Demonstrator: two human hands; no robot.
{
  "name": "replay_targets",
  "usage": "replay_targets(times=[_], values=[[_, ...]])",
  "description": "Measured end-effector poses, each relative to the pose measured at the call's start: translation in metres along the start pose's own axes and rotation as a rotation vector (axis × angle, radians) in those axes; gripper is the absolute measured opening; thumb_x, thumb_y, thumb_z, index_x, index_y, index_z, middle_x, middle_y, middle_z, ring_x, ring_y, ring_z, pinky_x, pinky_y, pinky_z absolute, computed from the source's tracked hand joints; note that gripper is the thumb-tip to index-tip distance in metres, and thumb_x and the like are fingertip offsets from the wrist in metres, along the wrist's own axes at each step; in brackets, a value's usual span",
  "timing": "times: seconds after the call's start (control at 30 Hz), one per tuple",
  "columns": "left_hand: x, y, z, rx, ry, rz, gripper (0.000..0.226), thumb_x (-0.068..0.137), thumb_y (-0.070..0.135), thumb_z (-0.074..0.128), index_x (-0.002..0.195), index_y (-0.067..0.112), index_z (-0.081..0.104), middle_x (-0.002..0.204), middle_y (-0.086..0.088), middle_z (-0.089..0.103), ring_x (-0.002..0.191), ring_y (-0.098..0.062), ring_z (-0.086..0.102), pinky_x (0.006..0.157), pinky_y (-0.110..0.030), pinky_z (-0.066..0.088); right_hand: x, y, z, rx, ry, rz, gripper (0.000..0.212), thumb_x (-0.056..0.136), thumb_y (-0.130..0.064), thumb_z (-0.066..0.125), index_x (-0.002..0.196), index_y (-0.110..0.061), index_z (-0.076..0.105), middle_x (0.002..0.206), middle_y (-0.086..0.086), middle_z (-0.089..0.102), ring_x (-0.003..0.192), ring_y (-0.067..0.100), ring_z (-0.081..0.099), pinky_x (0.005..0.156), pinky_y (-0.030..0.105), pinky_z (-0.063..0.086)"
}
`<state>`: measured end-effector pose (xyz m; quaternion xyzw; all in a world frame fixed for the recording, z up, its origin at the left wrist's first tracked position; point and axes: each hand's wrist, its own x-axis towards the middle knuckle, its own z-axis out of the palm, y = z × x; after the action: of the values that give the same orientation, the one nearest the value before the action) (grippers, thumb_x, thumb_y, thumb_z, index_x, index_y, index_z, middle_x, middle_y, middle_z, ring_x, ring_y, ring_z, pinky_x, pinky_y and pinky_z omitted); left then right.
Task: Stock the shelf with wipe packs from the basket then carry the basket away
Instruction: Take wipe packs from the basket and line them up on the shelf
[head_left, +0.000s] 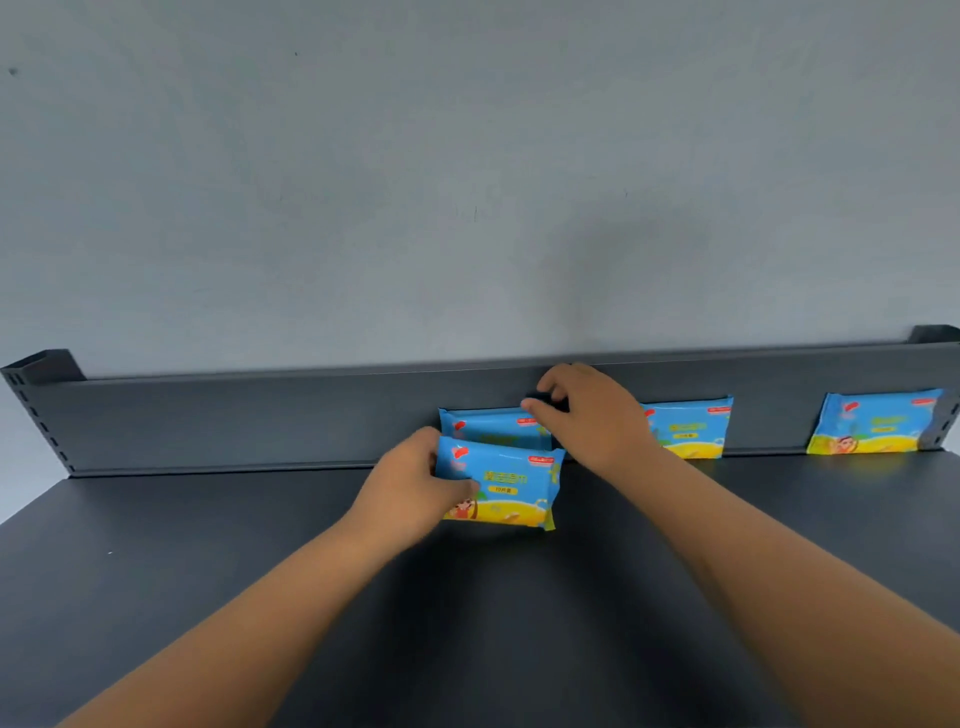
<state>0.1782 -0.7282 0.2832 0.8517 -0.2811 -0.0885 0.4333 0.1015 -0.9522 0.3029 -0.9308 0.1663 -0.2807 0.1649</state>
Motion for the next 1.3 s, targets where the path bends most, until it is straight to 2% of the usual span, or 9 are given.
replay_targets(times=[0.2, 0.33, 0.47, 0.63, 0.83, 1.07, 1.13, 1.2, 1.3], values=[[0.016, 0.009, 0.021, 0.166, 0.085, 0.047, 0.03, 0.089, 0.034, 0.074, 0.111, 0.024, 0.056, 0.102, 0.009, 0.068, 0.089, -0.012, 0.067, 0.079, -0.039, 0.058, 0.002, 0.008, -0.016, 0.075, -0.077, 0.106, 0.041, 0.101, -0.058, 0.043, 0.09, -0.024, 0.062, 0.084, -0.005, 0.062, 0.087, 0.018, 0.058, 0.075, 0.034, 0.047], [0.022, 0.007, 0.033, 0.259, 0.188, 0.023, 0.033, 0.091, 0.042, 0.069, 0.109, 0.022, 0.05, 0.105, 0.006, 0.066, 0.09, -0.021, 0.067, 0.076, -0.042, 0.058, 0.0, 0.012, -0.016, 0.03, -0.184, 0.2, 0.05, 0.086, -0.078, 0.045, 0.091, -0.031, 0.061, 0.09, -0.007, 0.064, 0.092, 0.016, 0.058, 0.081, 0.041, 0.053], [0.025, 0.005, 0.038, 0.312, 0.242, -0.034, 0.039, 0.088, 0.046, 0.071, 0.105, 0.021, 0.047, 0.103, 0.001, 0.063, 0.09, -0.024, 0.064, 0.074, -0.04, 0.056, 0.001, 0.014, -0.015, -0.069, -0.355, 0.198, 0.05, 0.086, -0.067, 0.061, 0.091, -0.018, 0.064, 0.087, -0.002, 0.064, 0.085, 0.018, 0.061, 0.073, 0.037, 0.048], [0.033, 0.007, 0.034, 0.176, 0.247, -0.137, 0.044, 0.085, 0.037, 0.078, 0.108, 0.015, 0.047, 0.092, 0.006, 0.059, 0.086, -0.021, 0.064, 0.071, -0.036, 0.051, 0.005, 0.013, -0.007, -0.13, -0.437, 0.136, 0.038, 0.088, -0.05, 0.068, 0.083, -0.012, 0.063, 0.077, 0.0, 0.058, 0.073, 0.016, 0.057, 0.061, 0.032, 0.042], [0.038, 0.003, 0.033, -0.008, 0.18, -0.151, 0.027, 0.091, 0.031, 0.071, 0.111, 0.02, 0.056, 0.103, 0.006, 0.067, 0.092, -0.015, 0.066, 0.076, -0.035, 0.052, 0.005, 0.009, -0.003, -0.167, -0.424, 0.12, 0.039, 0.09, -0.052, 0.065, 0.071, -0.021, 0.053, 0.072, -0.004, 0.057, 0.067, 0.011, 0.055, 0.06, 0.029, 0.044], [0.038, -0.004, 0.038, -0.09, 0.203, -0.123, 0.025, 0.098, 0.037, 0.062, 0.113, 0.017, 0.059, 0.111, 0.0, 0.064, 0.092, -0.013, 0.064, 0.082, -0.04, 0.056, 0.002, 0.0, -0.005, -0.216, -0.434, 0.134, 0.041, 0.093, -0.055, 0.058, 0.069, -0.023, 0.049, 0.069, -0.005, 0.053, 0.065, 0.011, 0.052, 0.058, 0.028, 0.04], [0.036, -0.003, 0.039, -0.072, 0.264, -0.107, 0.037, 0.097, 0.042, 0.063, 0.121, 0.014, 0.057, 0.125, -0.004, 0.053, 0.102, -0.015, 0.061, 0.086, -0.035, 0.049, -0.001, -0.006, -0.01, -0.249, -0.425, 0.174, 0.042, 0.093, -0.056, 0.056, 0.069, -0.023, 0.049, 0.07, -0.004, 0.053, 0.067, 0.012, 0.054, 0.059, 0.029, 0.041], [0.032, 0.0, 0.04, -0.012, 0.332, -0.071, 0.054, 0.098, 0.048, 0.061, 0.137, 0.012, 0.05, 0.144, -0.006, 0.04, 0.127, -0.027, 0.05, 0.1, -0.036, 0.041, -0.009, -0.016, -0.017, -0.281, -0.357, 0.229, 0.044, 0.093, -0.06, 0.054, 0.074, -0.021, 0.049, 0.074, -0.004, 0.054, 0.072, 0.014, 0.056, 0.059, 0.031, 0.041], [0.019, 0.015, 0.033, 0.1, 0.404, 0.046, 0.068, 0.102, 0.051, 0.049, 0.156, 0.014, 0.032, 0.167, -0.008, 0.018, 0.152, -0.032, 0.022, 0.118, -0.042, 0.027, -0.025, -0.04, -0.03, -0.295, -0.118, 0.198, 0.049, 0.096, -0.065, 0.046, 0.092, -0.016, 0.052, 0.088, -0.002, 0.057, 0.097, 0.024, 0.059, 0.07, 0.036, 0.044]])
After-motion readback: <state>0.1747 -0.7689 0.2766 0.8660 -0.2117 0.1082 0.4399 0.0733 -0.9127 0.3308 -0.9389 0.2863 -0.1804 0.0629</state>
